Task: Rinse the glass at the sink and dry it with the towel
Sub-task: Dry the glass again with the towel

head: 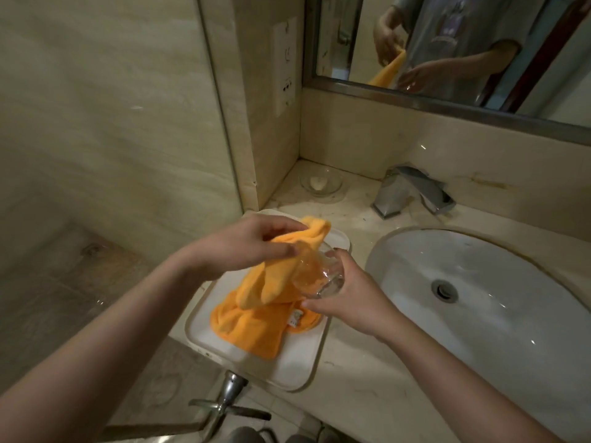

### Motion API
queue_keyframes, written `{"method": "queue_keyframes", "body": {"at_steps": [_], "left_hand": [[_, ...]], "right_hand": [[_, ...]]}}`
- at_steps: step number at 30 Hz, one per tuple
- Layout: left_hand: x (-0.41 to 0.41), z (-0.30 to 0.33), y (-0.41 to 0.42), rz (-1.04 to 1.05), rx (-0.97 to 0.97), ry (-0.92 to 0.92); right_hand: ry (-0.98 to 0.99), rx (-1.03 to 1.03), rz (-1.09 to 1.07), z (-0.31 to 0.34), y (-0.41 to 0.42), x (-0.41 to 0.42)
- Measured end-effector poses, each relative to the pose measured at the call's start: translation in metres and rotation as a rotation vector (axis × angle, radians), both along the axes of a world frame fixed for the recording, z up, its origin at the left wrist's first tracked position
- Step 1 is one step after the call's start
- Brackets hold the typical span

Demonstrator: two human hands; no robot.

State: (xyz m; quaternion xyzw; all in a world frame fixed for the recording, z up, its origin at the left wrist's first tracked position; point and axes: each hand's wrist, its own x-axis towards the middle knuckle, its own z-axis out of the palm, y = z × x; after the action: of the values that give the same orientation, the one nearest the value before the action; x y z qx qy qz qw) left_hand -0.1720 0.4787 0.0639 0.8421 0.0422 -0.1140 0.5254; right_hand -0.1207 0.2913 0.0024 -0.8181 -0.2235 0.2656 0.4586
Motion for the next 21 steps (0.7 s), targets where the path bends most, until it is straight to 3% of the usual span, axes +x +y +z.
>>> {"method": "queue_keyframes", "body": {"at_steps": [3,5,10,13,16,19,21], "left_hand": [[-0.003,-0.008,0.01,-0.099,-0.176,0.147],[-0.001,-0.015,0.011,-0.114,-0.114,0.135],[0.008,-0.033,-0.002,0.071,0.093,-0.071],[0.014,-0.038,-0.007,0.163,0.115,-0.019],[0.02,-0.046,-0.016,0.23,0.268,-0.127],[0.019,-0.053,-0.023,0.216,0.378,-0.277],[0.018,-0.053,-0.019,0.184,0.347,-0.309]], "right_hand": [[-0.013,0.01,-0.006,-0.002,-0.006,-0.002],[-0.031,-0.003,0.014,0.0,-0.007,-0.003],[-0.054,0.001,0.008,-0.008,-0.004,-0.006],[-0.115,-0.048,0.034,-0.011,-0.003,-0.006],[-0.156,-0.061,0.032,-0.013,-0.003,-0.002],[-0.171,-0.09,-0.004,-0.014,-0.005,0.001],[-0.152,-0.103,-0.028,-0.013,-0.008,0.004]]}}
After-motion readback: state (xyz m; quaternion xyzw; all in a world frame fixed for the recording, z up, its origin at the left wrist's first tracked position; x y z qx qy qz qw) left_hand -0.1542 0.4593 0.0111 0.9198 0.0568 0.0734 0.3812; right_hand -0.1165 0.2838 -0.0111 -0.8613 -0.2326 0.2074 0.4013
